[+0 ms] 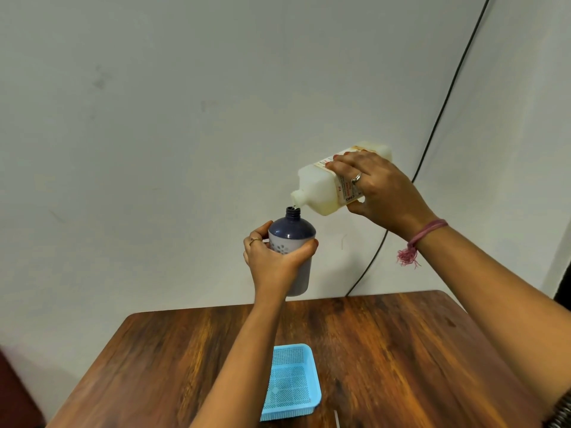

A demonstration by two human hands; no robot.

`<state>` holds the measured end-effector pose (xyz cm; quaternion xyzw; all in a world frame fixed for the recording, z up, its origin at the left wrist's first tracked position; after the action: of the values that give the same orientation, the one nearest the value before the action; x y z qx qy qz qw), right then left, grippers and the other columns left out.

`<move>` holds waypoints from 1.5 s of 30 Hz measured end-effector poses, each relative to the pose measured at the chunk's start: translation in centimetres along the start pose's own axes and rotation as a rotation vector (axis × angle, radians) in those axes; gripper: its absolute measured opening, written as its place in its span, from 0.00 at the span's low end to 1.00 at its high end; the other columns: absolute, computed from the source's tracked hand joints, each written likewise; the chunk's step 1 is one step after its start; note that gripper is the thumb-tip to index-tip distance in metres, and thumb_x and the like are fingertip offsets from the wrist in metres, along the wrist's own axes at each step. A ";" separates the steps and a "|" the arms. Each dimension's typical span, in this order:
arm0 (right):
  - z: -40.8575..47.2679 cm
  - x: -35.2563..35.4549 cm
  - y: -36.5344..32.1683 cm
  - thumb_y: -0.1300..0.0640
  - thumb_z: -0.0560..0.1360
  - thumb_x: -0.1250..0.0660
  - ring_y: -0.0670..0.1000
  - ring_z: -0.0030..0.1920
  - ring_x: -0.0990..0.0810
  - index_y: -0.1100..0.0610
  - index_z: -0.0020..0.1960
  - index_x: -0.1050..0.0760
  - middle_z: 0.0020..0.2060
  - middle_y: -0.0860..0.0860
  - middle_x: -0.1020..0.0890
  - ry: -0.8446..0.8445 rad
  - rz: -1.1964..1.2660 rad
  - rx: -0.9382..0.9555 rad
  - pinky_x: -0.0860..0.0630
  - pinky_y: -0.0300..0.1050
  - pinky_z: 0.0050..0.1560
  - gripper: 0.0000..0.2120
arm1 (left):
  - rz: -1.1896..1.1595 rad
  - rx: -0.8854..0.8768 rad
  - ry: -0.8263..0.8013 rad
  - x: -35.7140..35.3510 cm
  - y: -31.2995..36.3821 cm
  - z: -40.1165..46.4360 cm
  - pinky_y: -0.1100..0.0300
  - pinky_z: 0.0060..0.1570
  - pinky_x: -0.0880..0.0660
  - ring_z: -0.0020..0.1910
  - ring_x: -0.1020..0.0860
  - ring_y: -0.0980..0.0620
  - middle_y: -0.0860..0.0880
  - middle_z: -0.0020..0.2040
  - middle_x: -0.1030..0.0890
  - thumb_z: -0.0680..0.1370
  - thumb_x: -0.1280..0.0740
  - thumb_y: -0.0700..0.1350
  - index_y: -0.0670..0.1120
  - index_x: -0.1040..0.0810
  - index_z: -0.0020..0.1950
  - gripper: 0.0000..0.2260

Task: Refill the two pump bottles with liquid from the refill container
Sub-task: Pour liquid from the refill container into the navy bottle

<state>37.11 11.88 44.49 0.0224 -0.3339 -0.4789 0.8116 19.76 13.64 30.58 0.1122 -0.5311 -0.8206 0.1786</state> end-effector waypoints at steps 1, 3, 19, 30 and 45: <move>0.0 0.0 0.0 0.66 0.60 0.21 0.62 0.61 0.24 0.63 0.66 0.28 0.60 0.60 0.22 0.000 -0.002 0.002 0.31 0.56 0.65 0.36 | -0.002 0.001 0.002 0.1 0.0 0.0 0.54 0.55 0.22 0.62 0.28 0.47 0.50 0.62 0.29 0.51 0.26 0.63 0.55 0.35 0.61 0.42; 0.0 0.1 -0.1 0.66 0.60 0.21 0.62 0.60 0.24 0.63 0.66 0.28 0.60 0.60 0.22 0.002 -0.006 0.008 0.31 0.56 0.65 0.36 | -0.003 0.004 0.001 0.1 0.0 -0.1 0.54 0.55 0.23 0.62 0.28 0.47 0.50 0.62 0.29 0.50 0.27 0.64 0.56 0.35 0.61 0.42; 0.0 0.4 -0.3 0.67 0.59 0.21 0.62 0.59 0.23 0.63 0.65 0.27 0.59 0.60 0.22 0.012 -0.015 0.024 0.31 0.56 0.63 0.35 | 0.012 0.008 0.009 0.1 0.0 -0.1 0.50 0.56 0.22 0.62 0.27 0.47 0.49 0.62 0.28 0.55 0.23 0.57 0.55 0.34 0.61 0.38; -0.1 0.0 0.0 0.66 0.60 0.21 0.62 0.60 0.24 0.63 0.66 0.27 0.60 0.60 0.22 -0.012 -0.017 0.016 0.29 0.59 0.63 0.35 | 0.010 0.007 0.006 -0.1 0.0 -0.2 0.53 0.55 0.22 0.62 0.28 0.47 0.48 0.63 0.29 0.56 0.24 0.56 0.51 0.33 0.65 0.40; 0.0 0.4 -0.1 0.66 0.60 0.21 0.63 0.59 0.23 0.63 0.65 0.27 0.59 0.61 0.22 0.013 -0.030 0.044 0.30 0.57 0.63 0.34 | -0.002 0.011 -0.011 -0.5 -0.3 -0.1 0.52 0.56 0.22 0.62 0.28 0.47 0.50 0.62 0.29 0.51 0.26 0.63 0.56 0.35 0.61 0.42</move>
<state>37.18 11.49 44.66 0.0485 -0.3386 -0.4833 0.8059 20.22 13.88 30.30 0.1092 -0.5363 -0.8186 0.1743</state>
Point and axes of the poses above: each hand's wrist, its own z-axis towards the middle knuckle, its own x-axis out of the back of the hand, y = z × x, the point moved 9 cm from there along z, towards the middle knuckle
